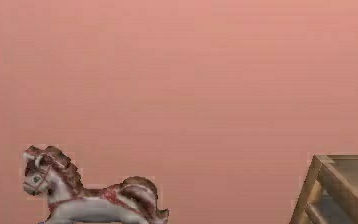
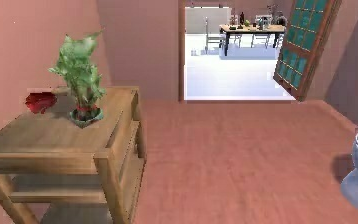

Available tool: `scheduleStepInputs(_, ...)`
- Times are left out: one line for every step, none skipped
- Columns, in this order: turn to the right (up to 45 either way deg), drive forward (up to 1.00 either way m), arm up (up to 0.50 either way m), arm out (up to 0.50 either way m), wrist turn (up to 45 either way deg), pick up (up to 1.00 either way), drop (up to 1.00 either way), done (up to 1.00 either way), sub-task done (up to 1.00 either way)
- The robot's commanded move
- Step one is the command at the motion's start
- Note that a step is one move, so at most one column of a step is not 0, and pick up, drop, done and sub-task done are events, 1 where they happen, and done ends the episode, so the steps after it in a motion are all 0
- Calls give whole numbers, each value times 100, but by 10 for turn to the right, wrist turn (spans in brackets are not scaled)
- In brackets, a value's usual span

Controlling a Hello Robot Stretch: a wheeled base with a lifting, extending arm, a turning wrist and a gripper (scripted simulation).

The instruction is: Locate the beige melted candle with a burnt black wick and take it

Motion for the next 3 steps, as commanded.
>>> scheduleStepInputs(450,0,0,0,0,0,0,0,0)
scheduleStepInputs(450,0,0,0,0,0,0,0,0)
scheduleStepInputs(210,0,0,0,0,0,0,0,0)
